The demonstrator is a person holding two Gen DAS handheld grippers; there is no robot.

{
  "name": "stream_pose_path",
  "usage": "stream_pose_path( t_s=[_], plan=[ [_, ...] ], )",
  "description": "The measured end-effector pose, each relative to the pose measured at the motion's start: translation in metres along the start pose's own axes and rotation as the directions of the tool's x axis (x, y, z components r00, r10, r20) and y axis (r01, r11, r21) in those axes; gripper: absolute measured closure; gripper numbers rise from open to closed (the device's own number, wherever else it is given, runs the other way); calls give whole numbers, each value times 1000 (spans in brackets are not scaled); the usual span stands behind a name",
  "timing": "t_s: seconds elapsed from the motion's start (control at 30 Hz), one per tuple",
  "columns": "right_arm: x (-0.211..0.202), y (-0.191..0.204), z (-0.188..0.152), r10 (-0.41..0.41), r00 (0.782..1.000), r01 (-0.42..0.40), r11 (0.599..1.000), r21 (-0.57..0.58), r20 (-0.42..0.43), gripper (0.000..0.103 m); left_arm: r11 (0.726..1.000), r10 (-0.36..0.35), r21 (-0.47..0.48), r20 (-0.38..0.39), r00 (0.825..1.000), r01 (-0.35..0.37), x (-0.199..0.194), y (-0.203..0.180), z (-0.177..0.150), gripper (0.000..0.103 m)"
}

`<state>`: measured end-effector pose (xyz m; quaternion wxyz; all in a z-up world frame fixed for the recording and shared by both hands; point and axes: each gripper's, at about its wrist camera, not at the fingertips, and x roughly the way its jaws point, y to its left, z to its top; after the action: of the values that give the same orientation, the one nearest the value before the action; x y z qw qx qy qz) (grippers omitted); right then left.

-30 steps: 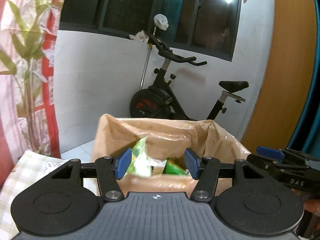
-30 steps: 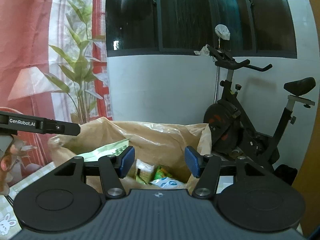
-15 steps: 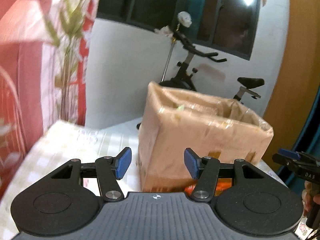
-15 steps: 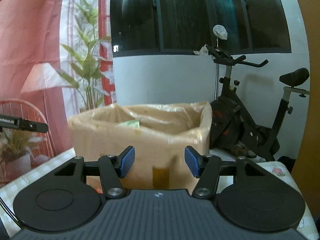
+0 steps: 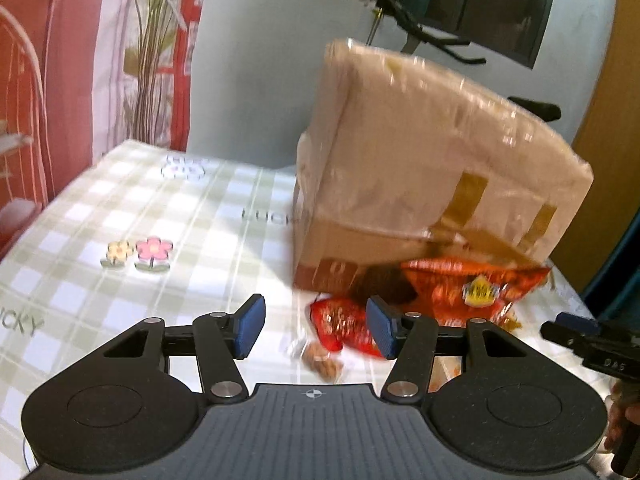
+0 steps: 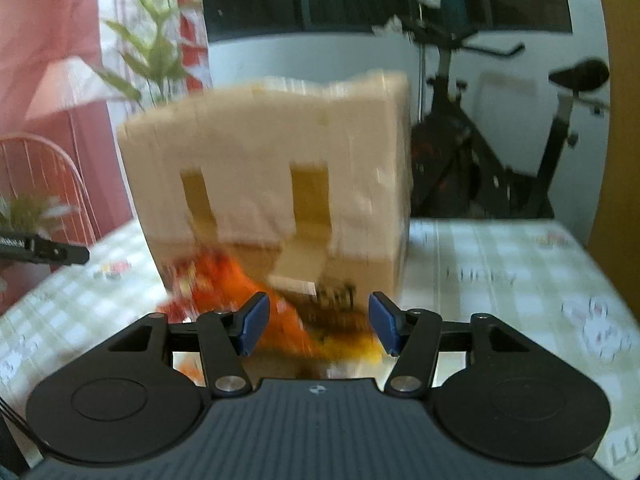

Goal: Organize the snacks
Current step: 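Move both tools back toward the snacks beside the box, then grasp the brown jerky packet with the right tool while the left tool grasps the peanut packet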

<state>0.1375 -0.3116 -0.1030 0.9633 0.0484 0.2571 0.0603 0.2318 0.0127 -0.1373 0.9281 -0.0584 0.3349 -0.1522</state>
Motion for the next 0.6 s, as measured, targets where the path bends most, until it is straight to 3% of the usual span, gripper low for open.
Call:
stream_pose_path(
  t_s=[0.27, 0.37, 0.6],
  plan=[
    [35, -12, -30, -1, 983, 21, 994, 109, -185, 45, 1000, 5, -28, -54, 999, -7, 10, 2, -17, 46],
    [45, -6, -33, 8, 974, 14, 995, 97, -228, 45, 999, 2, -33, -64, 998, -4, 12, 1, -22, 46],
    [62, 15, -34, -27, 971, 30, 1000, 7, -239, 43, 999, 1, -47, -81, 997, -4, 13, 2, -30, 46]
  ],
)
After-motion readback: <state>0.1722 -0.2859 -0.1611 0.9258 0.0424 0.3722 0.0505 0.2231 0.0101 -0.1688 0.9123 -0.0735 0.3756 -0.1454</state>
